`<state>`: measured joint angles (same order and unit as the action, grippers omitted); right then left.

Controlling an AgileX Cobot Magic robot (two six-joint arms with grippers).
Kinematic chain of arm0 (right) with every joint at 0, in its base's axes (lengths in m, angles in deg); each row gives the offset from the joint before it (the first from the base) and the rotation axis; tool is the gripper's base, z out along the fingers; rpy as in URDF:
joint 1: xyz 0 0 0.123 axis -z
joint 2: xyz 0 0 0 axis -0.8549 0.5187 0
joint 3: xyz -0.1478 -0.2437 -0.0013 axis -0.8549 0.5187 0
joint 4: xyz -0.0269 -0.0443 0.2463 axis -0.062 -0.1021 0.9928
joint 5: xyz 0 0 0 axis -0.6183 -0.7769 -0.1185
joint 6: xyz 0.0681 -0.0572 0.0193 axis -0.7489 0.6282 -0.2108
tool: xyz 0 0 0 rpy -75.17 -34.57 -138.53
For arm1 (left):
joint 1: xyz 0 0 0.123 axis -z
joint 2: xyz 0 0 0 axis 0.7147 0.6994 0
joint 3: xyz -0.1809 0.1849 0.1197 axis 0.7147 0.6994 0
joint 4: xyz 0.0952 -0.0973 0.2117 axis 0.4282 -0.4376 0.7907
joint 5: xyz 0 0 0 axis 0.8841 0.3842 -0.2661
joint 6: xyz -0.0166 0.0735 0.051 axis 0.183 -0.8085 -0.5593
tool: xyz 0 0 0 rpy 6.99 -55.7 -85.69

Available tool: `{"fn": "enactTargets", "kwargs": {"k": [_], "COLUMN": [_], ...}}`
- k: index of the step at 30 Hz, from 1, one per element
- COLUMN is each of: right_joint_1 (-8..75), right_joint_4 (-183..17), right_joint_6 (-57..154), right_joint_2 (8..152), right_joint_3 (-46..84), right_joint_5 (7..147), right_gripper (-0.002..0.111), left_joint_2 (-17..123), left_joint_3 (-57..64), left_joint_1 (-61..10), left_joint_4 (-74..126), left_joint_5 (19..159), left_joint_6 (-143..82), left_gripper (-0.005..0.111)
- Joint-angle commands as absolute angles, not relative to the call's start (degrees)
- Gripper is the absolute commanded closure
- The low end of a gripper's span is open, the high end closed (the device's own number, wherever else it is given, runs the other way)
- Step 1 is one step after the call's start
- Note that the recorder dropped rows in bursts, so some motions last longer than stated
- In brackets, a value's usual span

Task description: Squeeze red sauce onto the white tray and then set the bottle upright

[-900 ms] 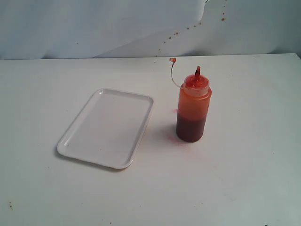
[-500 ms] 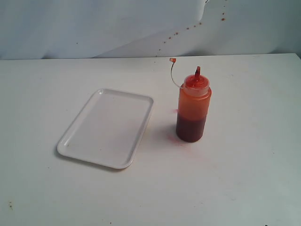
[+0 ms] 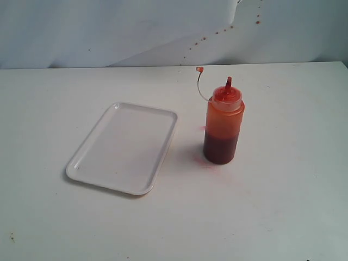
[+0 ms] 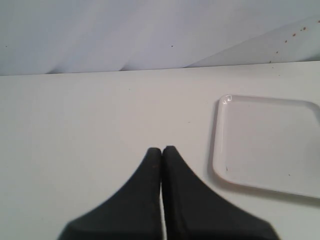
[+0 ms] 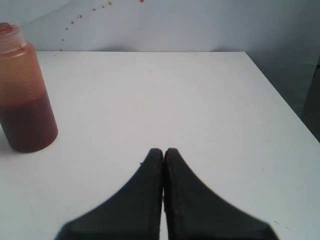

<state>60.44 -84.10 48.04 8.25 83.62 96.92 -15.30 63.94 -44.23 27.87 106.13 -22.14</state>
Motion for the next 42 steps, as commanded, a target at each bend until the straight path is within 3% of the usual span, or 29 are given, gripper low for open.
{"fn": "enactTargets", "kwargs": {"k": [1, 16, 23, 28, 36, 42], "right_joint_1": [60.9, 60.9, 60.9, 60.9, 60.9, 60.9], "right_joint_4": [-84.09, -84.09, -84.09, -84.09, -84.09, -84.09], "right_joint_6": [47.88, 47.88, 47.88, 47.88, 47.88, 47.88], "right_joint_2": [8.05, 8.05, 8.05, 8.05, 8.05, 8.05], "right_joint_3": [83.82, 83.82, 83.82, 83.82, 83.82, 83.82], "right_joint_5": [96.64, 96.64, 96.64, 96.64, 96.64, 96.64], "right_gripper": [0.108, 0.108, 0.108, 0.108, 0.108, 0.108], "left_joint_2": [-15.01, -15.01, -15.01, -15.01, -10.88, 2.26], "left_joint_3": [64.29, 64.29, 64.29, 64.29, 64.29, 64.29], "left_joint_1": [-44.2, -44.2, -44.2, -44.2, -44.2, -44.2], "left_joint_4": [27.6, 34.75, 18.38, 17.36, 31.65, 38.5], "left_joint_5": [105.54, 102.55, 79.28, 65.12, 52.39, 38.64], "left_joint_6": [-22.01, -24.42, -18.92, -12.81, -3.88, -3.76], "left_gripper": [0.106, 0.106, 0.106, 0.106, 0.106, 0.106]}}
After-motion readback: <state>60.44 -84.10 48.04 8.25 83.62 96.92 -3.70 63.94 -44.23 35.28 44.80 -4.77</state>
